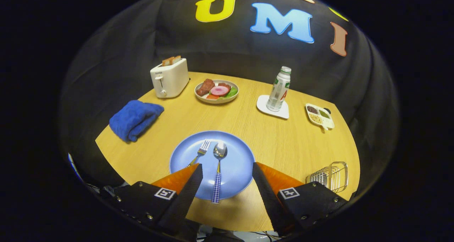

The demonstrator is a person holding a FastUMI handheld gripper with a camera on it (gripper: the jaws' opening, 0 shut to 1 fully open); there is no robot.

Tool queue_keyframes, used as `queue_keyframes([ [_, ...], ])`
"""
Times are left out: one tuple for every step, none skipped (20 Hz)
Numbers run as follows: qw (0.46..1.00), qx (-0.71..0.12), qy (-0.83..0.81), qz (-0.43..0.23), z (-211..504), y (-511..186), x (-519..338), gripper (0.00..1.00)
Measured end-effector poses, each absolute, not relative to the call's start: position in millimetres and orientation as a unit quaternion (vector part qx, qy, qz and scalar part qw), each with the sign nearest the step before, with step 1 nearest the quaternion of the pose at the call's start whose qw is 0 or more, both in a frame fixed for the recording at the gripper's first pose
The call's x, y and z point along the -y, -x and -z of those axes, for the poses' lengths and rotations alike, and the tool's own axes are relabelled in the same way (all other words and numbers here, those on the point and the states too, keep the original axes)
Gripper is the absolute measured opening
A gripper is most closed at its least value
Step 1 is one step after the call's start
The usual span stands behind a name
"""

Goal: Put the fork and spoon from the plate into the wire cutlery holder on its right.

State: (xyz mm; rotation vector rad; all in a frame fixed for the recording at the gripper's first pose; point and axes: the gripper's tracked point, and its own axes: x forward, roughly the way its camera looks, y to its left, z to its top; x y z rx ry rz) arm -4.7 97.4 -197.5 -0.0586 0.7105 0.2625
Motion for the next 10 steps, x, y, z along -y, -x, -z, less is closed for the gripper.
queue_keyframes([
  [0.923, -0.360, 0.036, -0.134, 204.3, 4.4, -100.4, 0.90],
  [0.916, -0.374, 0.043, -0.139, 212.0, 7.2, -102.1, 0.86],
  [0.911, -0.384, 0.044, -0.145, 218.6, 8.3, -104.4, 0.74],
  [0.907, -0.394, 0.043, -0.145, 225.1, 7.5, -105.5, 0.71],
  [0.903, -0.402, 0.044, -0.146, 230.2, 7.2, -105.7, 0.67],
  [0.899, -0.410, 0.044, -0.147, 234.8, 7.8, -105.9, 0.63],
  [0.895, -0.418, 0.045, -0.149, 238.2, 7.9, -107.3, 0.62],
  [0.891, -0.425, 0.047, -0.152, 243.4, 8.4, -109.2, 0.62],
  [0.887, -0.432, 0.049, -0.158, 245.8, 7.7, -112.5, 0.62],
  [0.882, -0.441, 0.052, -0.158, 252.2, 7.9, -112.9, 0.35],
])
